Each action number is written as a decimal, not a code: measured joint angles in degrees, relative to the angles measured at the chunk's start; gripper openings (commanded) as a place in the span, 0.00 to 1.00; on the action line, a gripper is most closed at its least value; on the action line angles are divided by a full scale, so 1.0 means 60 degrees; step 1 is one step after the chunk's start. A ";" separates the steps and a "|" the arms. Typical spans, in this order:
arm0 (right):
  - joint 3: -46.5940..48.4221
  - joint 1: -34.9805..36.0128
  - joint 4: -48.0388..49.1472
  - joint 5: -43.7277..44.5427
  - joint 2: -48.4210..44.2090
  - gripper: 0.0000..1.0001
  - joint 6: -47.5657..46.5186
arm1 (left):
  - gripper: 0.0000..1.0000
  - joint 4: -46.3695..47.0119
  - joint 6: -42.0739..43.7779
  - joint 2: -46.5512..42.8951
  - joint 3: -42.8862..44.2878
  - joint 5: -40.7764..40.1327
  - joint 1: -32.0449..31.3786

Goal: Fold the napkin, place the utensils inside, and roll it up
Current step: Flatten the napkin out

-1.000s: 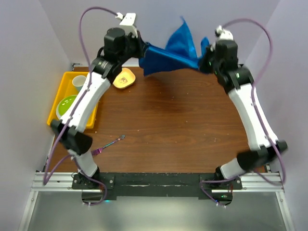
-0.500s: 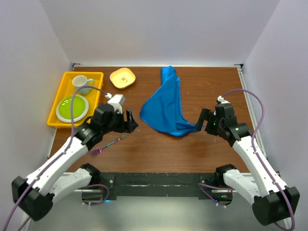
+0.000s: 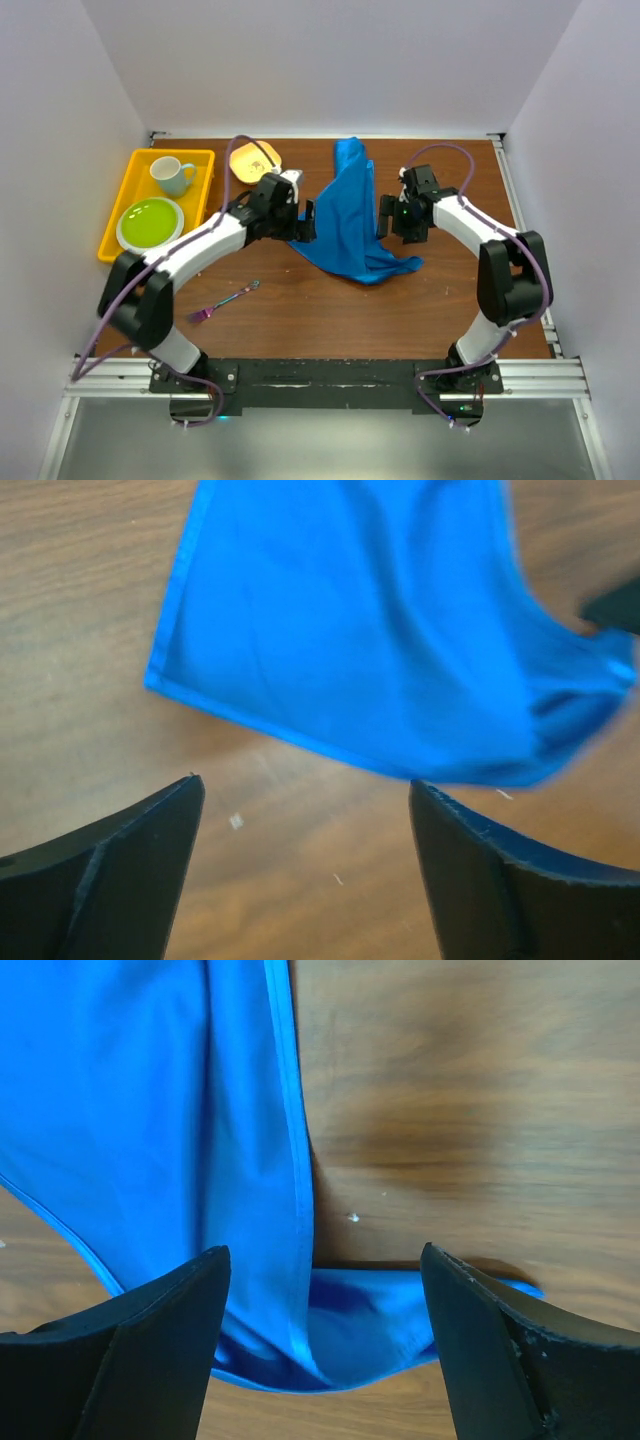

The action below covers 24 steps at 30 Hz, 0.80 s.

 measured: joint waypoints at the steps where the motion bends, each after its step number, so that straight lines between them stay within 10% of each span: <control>1: -0.0004 0.0000 -0.0022 -0.0208 0.0197 0.81 -0.0051 | 1.00 -0.0091 0.0186 0.0641 0.0346 -0.0131 0.0000; 11: -0.0492 0.0018 0.0761 -0.1665 0.0721 0.63 -0.0178 | 1.00 -0.0262 0.1370 0.2138 0.0601 -0.1770 0.0000; 16: -0.0867 0.0018 0.1133 -0.1785 0.0721 0.37 -0.0153 | 0.93 0.0084 0.1508 0.2371 0.0437 -0.1909 0.0058; 24: -0.1392 0.0018 0.1770 -0.1887 0.0827 0.00 0.0058 | 0.46 0.0725 0.1475 0.3198 0.0404 -0.1537 0.0678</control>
